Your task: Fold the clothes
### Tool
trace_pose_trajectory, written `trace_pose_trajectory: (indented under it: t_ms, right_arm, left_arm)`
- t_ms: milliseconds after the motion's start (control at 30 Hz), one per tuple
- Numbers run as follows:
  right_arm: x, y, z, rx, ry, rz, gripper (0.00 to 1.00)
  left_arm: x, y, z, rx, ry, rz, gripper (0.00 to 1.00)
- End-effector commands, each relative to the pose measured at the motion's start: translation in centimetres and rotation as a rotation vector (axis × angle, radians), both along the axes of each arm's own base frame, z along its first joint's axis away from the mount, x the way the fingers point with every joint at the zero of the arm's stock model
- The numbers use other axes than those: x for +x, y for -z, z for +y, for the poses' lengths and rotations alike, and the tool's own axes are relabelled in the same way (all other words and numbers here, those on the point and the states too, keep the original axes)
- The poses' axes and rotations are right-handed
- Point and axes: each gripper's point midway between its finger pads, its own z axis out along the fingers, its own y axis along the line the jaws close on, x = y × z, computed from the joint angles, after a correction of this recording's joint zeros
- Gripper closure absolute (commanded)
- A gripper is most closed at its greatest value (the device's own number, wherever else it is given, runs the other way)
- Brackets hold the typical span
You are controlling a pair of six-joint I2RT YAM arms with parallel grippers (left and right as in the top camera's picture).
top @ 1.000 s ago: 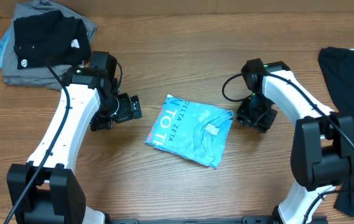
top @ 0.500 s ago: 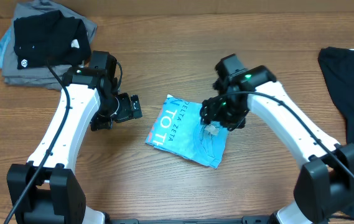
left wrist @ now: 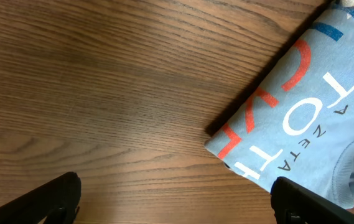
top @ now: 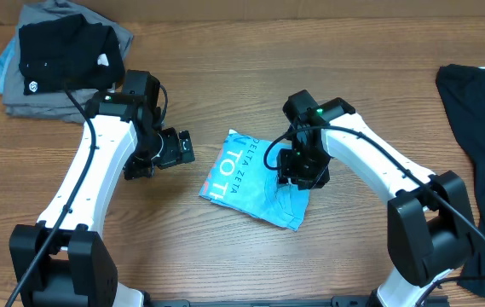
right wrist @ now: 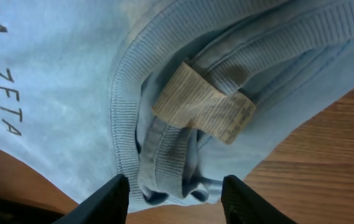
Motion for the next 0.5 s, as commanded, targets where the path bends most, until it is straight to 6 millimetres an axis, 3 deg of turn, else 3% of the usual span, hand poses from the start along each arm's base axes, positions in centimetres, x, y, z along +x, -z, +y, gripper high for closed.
trace_pose_trajectory:
  t_ms: [0,67,267,467]
  right_arm:
    - [-0.7,1.0,-0.4,-0.008,0.004,0.02,0.49]
    - [-1.2,1.8,-0.4,0.001,0.005,0.029,0.48]
    - [-1.7,2.7,-0.2,0.022,0.008,0.042,0.61]
    - [-1.4,2.9,-1.0,-0.031,0.05,0.033,0.95]
  left_arm:
    - [0.0,0.1,0.3,0.01,0.001,0.002,0.0]
    - [0.0,0.1,0.3,0.01,0.001,0.002,0.0]
    - [0.2,0.1,0.3,0.01,0.001,-0.004,0.0]
    - [0.1,0.1,0.3,0.01,0.005,-0.004,0.0]
